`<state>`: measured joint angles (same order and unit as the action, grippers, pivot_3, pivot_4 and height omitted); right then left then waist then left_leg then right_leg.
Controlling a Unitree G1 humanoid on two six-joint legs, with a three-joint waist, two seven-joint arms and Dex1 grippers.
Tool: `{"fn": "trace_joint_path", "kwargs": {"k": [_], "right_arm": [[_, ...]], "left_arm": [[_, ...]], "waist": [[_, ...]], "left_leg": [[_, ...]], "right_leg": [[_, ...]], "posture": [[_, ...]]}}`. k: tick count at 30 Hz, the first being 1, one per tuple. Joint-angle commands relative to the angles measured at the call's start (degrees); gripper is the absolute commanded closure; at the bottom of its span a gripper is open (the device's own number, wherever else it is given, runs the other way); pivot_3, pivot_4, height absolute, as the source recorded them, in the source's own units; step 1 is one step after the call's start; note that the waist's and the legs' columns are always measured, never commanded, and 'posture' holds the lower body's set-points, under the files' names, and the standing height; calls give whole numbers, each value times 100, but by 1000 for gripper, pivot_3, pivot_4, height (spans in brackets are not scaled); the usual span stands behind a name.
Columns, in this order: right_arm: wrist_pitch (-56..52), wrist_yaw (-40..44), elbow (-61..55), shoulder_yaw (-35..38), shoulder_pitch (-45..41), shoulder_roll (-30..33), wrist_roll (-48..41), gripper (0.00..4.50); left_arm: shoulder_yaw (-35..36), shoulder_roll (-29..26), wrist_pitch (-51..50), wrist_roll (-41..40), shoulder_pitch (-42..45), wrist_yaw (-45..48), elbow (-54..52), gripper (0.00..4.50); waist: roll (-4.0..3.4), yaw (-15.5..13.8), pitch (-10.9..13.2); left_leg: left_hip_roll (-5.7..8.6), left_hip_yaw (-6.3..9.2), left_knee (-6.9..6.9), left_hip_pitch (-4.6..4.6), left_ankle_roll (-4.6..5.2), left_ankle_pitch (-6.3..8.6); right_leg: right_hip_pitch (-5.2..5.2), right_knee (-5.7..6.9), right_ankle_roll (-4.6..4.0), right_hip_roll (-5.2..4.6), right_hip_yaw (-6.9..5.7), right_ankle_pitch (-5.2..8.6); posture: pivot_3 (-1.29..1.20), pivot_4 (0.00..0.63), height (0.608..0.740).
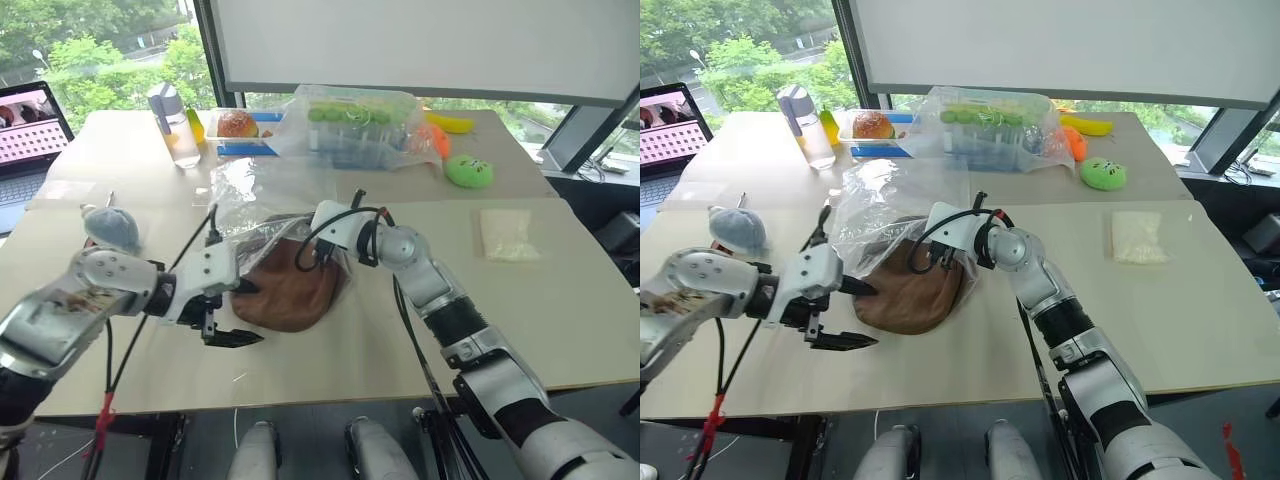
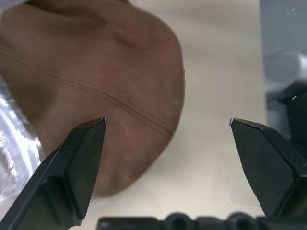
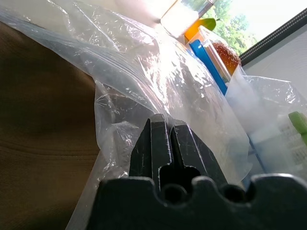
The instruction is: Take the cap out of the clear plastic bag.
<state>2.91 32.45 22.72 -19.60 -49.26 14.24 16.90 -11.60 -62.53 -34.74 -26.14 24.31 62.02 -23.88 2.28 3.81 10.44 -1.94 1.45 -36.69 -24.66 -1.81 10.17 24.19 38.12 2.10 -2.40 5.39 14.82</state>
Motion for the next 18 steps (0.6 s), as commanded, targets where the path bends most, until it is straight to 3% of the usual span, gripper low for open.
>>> {"fn": "trace_joint_path", "kwargs": {"k": [1,7,15,16,18], "right_arm": [[57,-64,-224,112,-83,2,-50,4500],[25,-76,-270,123,-60,8,-48,4500],[-4,-68,-316,129,-37,21,-46,4500],[-6,-67,-318,129,-35,23,-45,4500],[-8,-66,-321,127,-32,23,-45,4500]], "left_arm": [[-332,238,752,817,-16,-94,-28,76],[-886,729,1630,1980,-195,-335,344,76],[-928,887,2532,2828,-213,-386,935,76],[-906,924,2639,2864,-211,-382,1011,592],[-861,1013,2817,2892,-201,-390,1110,1119]], "waist": [[0,1,0],[0,13,0],[0,16,0],[0,14,0],[0,15,0]], "left_leg": [[0,0,0,1,0,0],[0,0,-1,1,1,0],[0,0,-3,4,2,0],[0,0,-3,4,2,0],[0,0,-4,6,2,0]], "right_leg": [[-1,0,0,0,0,0],[-1,3,0,0,2,0],[-3,4,0,0,2,-1],[-3,5,0,0,1,-1],[-5,6,0,0,2,-1]], "posture": [[0,150,740],[0,150,740],[0,150,740],[0,150,740],[0,150,740]]}}
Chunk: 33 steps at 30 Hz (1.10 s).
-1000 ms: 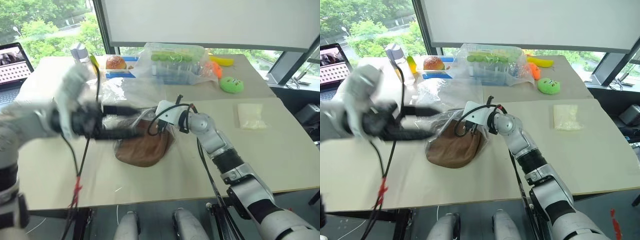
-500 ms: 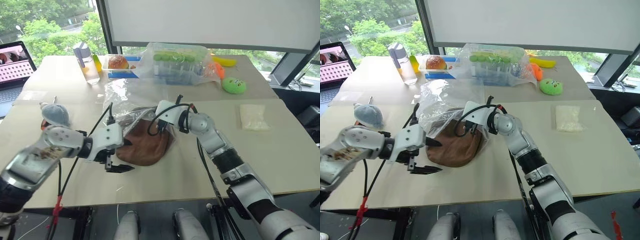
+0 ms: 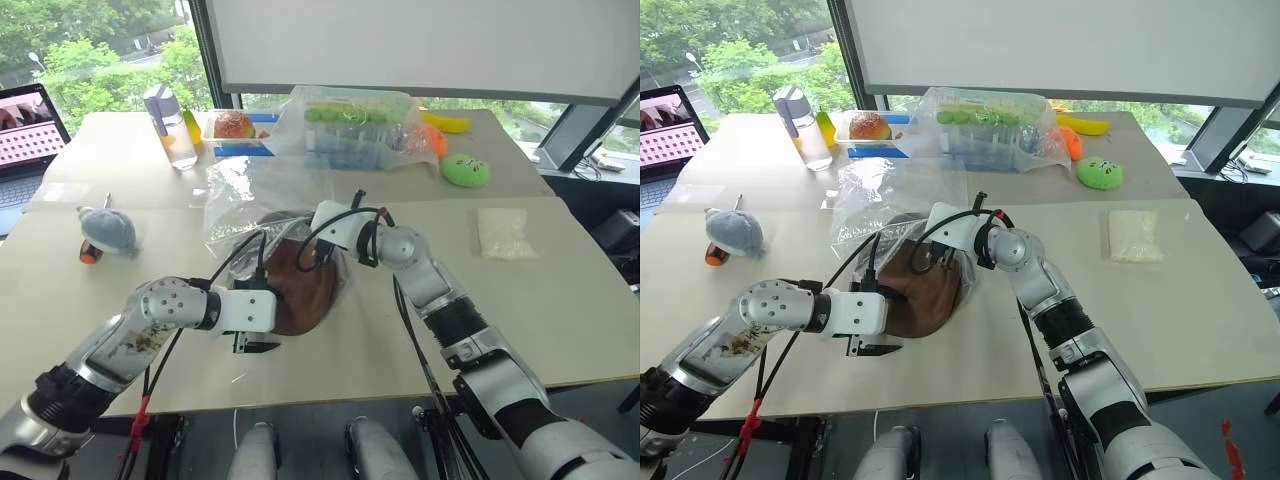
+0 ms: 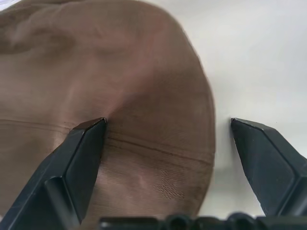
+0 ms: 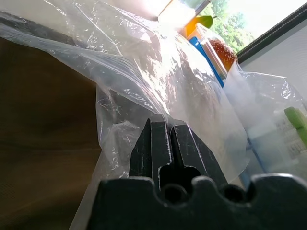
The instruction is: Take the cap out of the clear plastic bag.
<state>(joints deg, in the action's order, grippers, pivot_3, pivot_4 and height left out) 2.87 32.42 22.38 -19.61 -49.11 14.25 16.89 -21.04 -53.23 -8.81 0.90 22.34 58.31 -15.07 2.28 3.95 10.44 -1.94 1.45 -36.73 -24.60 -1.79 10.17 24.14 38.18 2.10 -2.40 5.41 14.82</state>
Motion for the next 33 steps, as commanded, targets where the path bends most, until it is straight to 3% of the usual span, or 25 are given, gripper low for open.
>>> {"fn": "trace_joint_path", "kwargs": {"k": [1,6,11,17,24,28,33], "right_arm": [[-6,-63,-289,126,-46,22,-44,4500],[-6,-55,-283,129,-50,30,-50,4500],[-4,-49,-274,124,-56,28,-51,4500],[-1,-57,-252,113,-66,13,-47,4500],[26,-70,-194,108,-102,-17,-47,4500],[44,-78,-162,109,-114,-27,-47,4500],[56,-83,-145,110,-117,-40,-53,4500]], "left_arm": [[108,127,282,196,-4,-26,264,1430],[180,324,421,172,38,92,209,3190],[313,411,440,-36,20,298,78,4438],[780,580,-916,-1142,79,598,-592,4484],[1254,261,-2186,-1994,464,993,-890,4484],[1676,-210,-3197,-3064,647,1564,-1214,4484],[2284,-406,-4474,-4596,1257,1740,-1191,4484]], "waist": [[0,1,0],[0,-1,0],[1,-1,-1],[1,1,-1],[1,3,-1],[0,24,0],[1,15,0]], "left_leg": [[0,0,0,0,0,0],[0,0,-1,0,0,0],[0,1,-2,3,0,0],[0,2,-2,2,1,0],[0,3,-2,3,1,1],[-3,4,-2,-1,1,1],[-2,5,-3,-2,1,1]], "right_leg": [[0,0,0,0,-1,0],[-2,1,0,0,-1,0],[-5,1,1,-1,-1,0],[-4,2,1,0,-1,0],[-5,2,1,0,-2,0],[1,0,1,3,-3,0],[-2,-1,3,2,-4,1]], "posture": [[0,150,740],[0,150,740],[0,150,740],[0,150,740],[0,150,740],[0,150,740],[0,150,740]]}}
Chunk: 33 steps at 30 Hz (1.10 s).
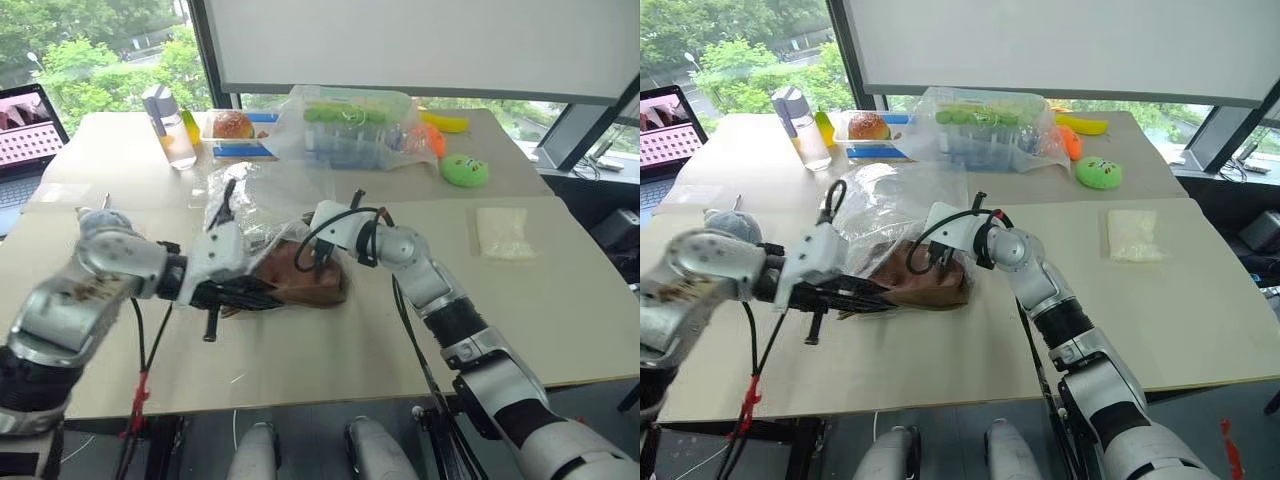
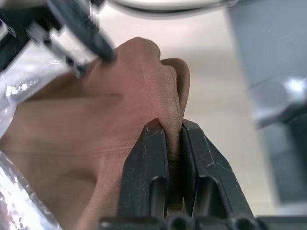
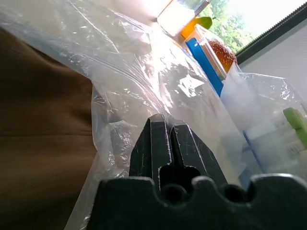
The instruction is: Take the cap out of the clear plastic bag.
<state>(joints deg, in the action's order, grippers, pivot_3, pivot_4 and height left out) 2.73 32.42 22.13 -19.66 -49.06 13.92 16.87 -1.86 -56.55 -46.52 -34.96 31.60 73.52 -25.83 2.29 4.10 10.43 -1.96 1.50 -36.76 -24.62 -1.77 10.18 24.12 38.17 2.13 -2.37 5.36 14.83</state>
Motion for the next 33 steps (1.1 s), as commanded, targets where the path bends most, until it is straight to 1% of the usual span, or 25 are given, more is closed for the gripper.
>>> {"fn": "trace_joint_path", "kwargs": {"k": [1,5,8,11,13,15,17,19,21,23,26,29,33], "right_arm": [[74,-84,-113,116,-126,-10,-50,4500],[85,-84,-100,114,-129,-13,-50,4500],[94,-72,-97,114,-131,-4,-51,4500],[96,-69,-101,113,-129,3,-55,4500],[97,-67,-101,111,-128,7,-57,4500],[100,-62,-95,114,-132,10,-53,4500],[96,-58,-114,111,-123,18,-53,4500],[96,-53,-131,110,-110,23,-52,4500],[97,-53,-134,110,-101,26,-49,4500],[96,-54,-134,107,-101,28,-51,4500],[93,-57,-129,103,-101,27,-51,4500],[81,-58,-160,103,-84,26,-50,4500],[49,-50,-224,127,-60,63,-47,4500]], "left_arm": [[508,-55,-886,-1288,470,200,-45,4484],[916,89,-1027,-1687,942,24,537,4484],[1539,191,-1109,-2180,1427,-86,1338,4484],[1950,412,-1087,-2467,1932,-483,1873,4484],[2097,528,-1058,-2556,2143,-708,2080,4484],[2269,809,-303,-2026,2568,-1367,2596,4484],[2320,1046,713,-1211,2987,-2141,3212,4484],[2406,1180,1343,-791,3262,-2599,3682,4484],[2277,1168,1871,-359,3286,-2673,3845,4484],[1833,1074,2653,399,3034,-2562,3850,4484],[1061,1034,4002,1565,2382,-2341,3752,4484],[404,906,5340,2729,1853,-2399,3935,4484],[-328,545,6125,3812,1069,-2195,3944,4484]], "waist": [[0,0,0],[0,-5,0],[0,5,0],[0,4,0],[0,-9,0],[0,-9,0],[2,-46,-1],[3,-45,-2],[3,-15,-2],[2,-8,-1],[2,-14,-2],[2,-27,-2],[2,-19,-1]], "left_leg": [[0,0,0,0,0,0],[0,3,-1,0,0,0],[0,2,-1,0,0,0],[-1,3,-1,-1,0,0],[0,4,-1,-2,0,0],[1,5,-2,-2,0,0],[2,12,-5,-2,-3,-2],[2,12,-8,2,-3,-2],[2,9,-7,1,-3,-1],[2,5,2,0,-3,-1],[5,5,5,-5,-3,-1],[6,2,2,-1,-6,-3],[6,1,1,-5,-6,-4]], "right_leg": [[0,1,1,0,0,0],[0,1,0,0,-3,0],[3,3,0,0,-2,0],[4,3,0,1,-4,0],[3,2,0,0,-4,0],[2,2,0,0,-4,0],[-1,8,-1,-2,-10,-1],[-3,8,-4,-1,-12,-3],[2,9,-4,-2,-8,-3],[8,8,-5,-3,-4,-4],[12,11,-6,-7,-5,-4],[7,15,-6,-9,-5,-4],[13,17,-5,-8,-4,-4]], "posture": [[0,150,740],[0,150,740],[0,150,740],[0,150,740],[0,150,740],[0,150,740],[0,150,740],[0,150,740],[0,150,740],[0,150,740],[0,150,740],[0,150,740],[0,150,740]]}}
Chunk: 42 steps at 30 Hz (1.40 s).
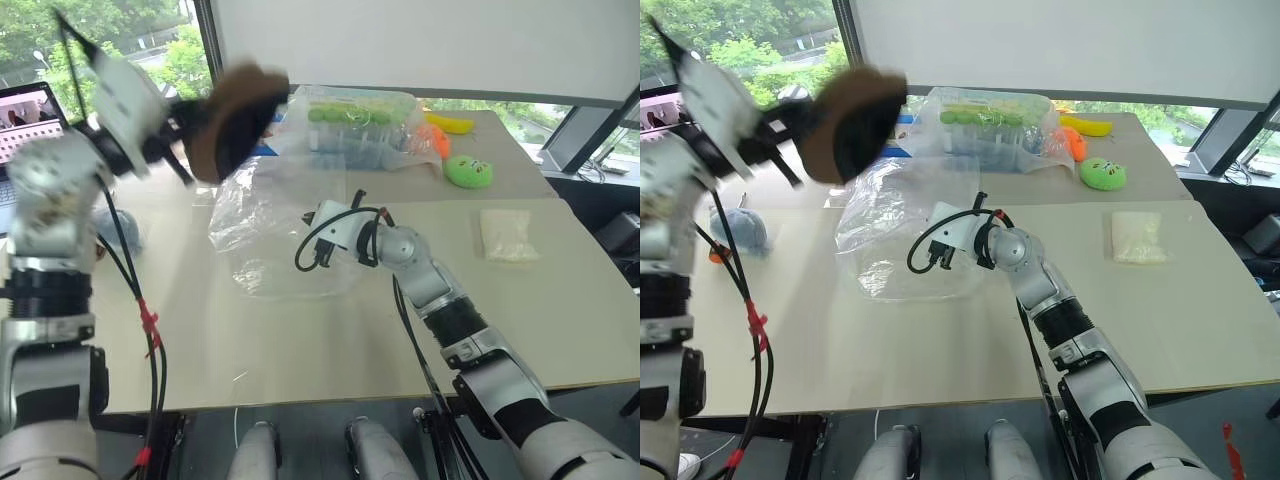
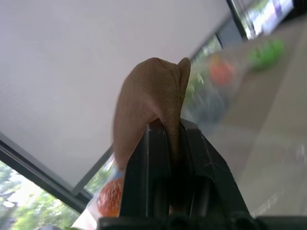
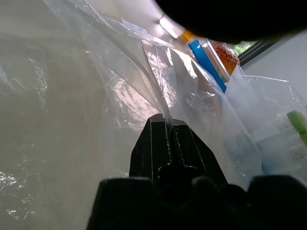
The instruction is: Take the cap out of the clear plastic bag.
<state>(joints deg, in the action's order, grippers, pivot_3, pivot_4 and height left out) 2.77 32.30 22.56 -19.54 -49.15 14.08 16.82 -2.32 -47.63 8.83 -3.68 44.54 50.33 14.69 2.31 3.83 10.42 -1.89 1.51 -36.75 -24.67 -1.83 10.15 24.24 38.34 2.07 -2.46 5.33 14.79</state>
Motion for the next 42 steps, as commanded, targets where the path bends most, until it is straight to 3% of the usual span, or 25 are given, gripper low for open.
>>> {"fn": "trace_joint_path", "kwargs": {"k": [1,3,5,9,12,15,19,22,26,28,31,33,36,40,42], "right_arm": [[36,-36,-280,124,-46,58,-45,4500],[28,-34,-290,132,-24,96,-40,4500],[25,-27,-299,123,-19,102,-45,4500],[32,-19,-296,101,-36,93,-60,4500],[40,1,-288,101,-45,86,-64,4500],[46,28,-287,82,-40,73,-73,4500],[-30,328,-311,75,-1,25,-279,4500],[-473,1341,-609,15,267,46,-909,4500],[-1338,2325,-1409,138,601,202,-1799,3391],[-2061,2706,-1880,296,688,302,-2365,2594],[-4250,2963,-2767,986,604,541,-3875,1645],[-5125,3209,-3221,1196,599,940,-4514,850],[-6142,3201,-3494,1971,523,1205,-5664,17],[-5928,2230,-3005,3029,676,976,-5916,17],[-5937,1342,-2619,3988,557,425,-6613,17]], "left_arm": [[-380,-424,653,833,-336,178,-111,4484],[-640,-751,581,1283,-732,340,-54,4484],[-716,-890,538,1480,-936,345,-39,3643],[-621,-861,245,1234,-1142,576,-338,2401],[-179,-679,-1676,-226,-1522,1190,-1495,1285],[639,-636,-3911,-2328,-1423,1355,-2719,87],[1379,-469,-5271,-3751,-1071,963,-3165,87],[1766,-48,-5693,-4321,-640,294,-3111,87],[2078,319,-6001,-4784,-407,-280,-3042,0],[2147,420,-6027,-4849,-407,-489,-2983,0],[2300,658,-6301,-5015,-516,-1031,-2689,0],[2444,797,-6421,-5191,-629,-1240,-2607,0],[2514,945,-6238,-5138,-1028,-1412,-2869,0],[2481,1841,-4949,-3933,-1791,-2583,-3109,0],[2570,2123,-4826,-3505,-2004,-3307,-2866,0]], "waist": [[0,22,0],[-1,34,0],[-1,42,1],[-1,-8,1],[-1,-9,1],[0,1,1],[0,24,1],[1,19,1],[1,13,1],[1,9,1],[1,6,1],[1,-12,1],[1,-17,1],[5,-34,-2],[12,-41,-6]], "left_leg": [[-1,-1,0,0,0,0],[-3,-4,5,-3,2,2],[-5,-6,7,-2,3,2],[-4,-4,1,-1,4,1],[-4,-4,-1,-3,4,1],[-6,4,-1,-15,5,2],[-6,15,-9,-16,5,2],[-6,14,-8,9,5,2],[-5,16,-9,8,4,2],[-5,18,-9,4,4,2],[-5,19,-9,6,4,2],[-4,23,-10,13,4,2],[-4,25,-9,10,4,3],[-3,17,-7,13,4,3],[-5,16,-7,16,4,2]], "right_leg": [[1,0,0,0,0,0],[7,0,0,2,2,0],[10,2,0,4,4,0],[3,3,1,4,-1,1],[-2,-7,3,3,-1,2],[4,-7,3,2,-9,2],[0,-3,3,4,-16,2],[-20,-2,4,4,-14,3],[-23,-4,4,3,-15,3],[-18,-1,3,3,-16,2],[-15,9,2,3,-15,2],[-18,19,2,2,-17,2],[-19,9,3,2,-20,2],[-22,0,2,-1,-14,2],[-27,-5,-2,1,-14,0]], "posture": [[0,150,740],[0,150,740],[0,150,740],[0,150,740],[0,150,740],[0,150,740],[0,150,740],[0,150,740],[0,150,740],[0,150,740],[0,150,740],[0,150,740],[0,150,740],[0,150,740],[0,150,740]]}}
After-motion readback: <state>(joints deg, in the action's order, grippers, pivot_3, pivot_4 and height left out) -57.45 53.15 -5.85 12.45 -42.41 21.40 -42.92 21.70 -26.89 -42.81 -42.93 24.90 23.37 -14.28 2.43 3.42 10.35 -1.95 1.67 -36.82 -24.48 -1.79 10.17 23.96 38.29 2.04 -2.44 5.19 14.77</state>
